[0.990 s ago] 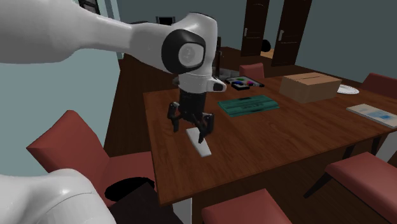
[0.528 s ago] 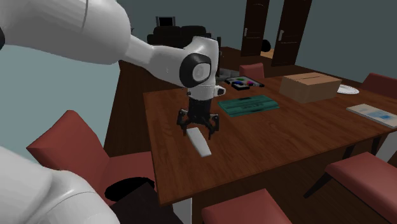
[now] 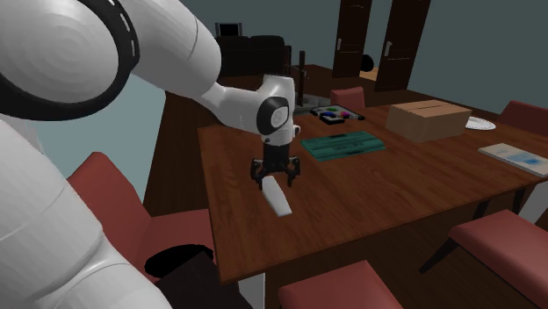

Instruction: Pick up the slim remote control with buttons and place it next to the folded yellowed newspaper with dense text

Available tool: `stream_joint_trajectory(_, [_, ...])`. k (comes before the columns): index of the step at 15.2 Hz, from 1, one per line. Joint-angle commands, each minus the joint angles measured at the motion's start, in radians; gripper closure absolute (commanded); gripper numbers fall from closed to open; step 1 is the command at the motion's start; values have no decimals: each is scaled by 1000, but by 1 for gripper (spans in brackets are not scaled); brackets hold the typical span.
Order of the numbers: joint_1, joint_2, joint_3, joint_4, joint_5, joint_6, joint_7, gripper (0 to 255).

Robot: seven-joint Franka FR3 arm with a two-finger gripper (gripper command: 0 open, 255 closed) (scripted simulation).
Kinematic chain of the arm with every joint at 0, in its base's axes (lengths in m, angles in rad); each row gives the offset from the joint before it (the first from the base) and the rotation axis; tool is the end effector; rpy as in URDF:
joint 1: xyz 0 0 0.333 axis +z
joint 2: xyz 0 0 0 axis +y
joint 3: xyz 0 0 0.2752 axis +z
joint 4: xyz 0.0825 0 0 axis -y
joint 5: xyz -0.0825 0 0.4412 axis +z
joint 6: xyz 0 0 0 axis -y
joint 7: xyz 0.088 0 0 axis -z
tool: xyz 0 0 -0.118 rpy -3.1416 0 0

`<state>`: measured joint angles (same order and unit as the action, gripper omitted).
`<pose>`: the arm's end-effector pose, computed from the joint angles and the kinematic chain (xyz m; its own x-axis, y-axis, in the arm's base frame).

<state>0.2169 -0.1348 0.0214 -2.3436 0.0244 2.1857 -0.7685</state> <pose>0.5183 0.1268 0.3003 0.5467 0.8373 -0.0051 0.8369 -0.5466 -0.0282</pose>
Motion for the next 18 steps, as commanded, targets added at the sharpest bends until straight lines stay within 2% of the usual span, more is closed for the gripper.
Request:
stream_joint_trajectory(1, [17, 65, 10, 35, -5, 46, -65, 0])
stream_joint_trajectory(10, [24, 154, 18, 7, -10, 169, -89, 0])
stream_joint_trajectory(18, [24, 154, 18, 8, -10, 168, -89, 0])
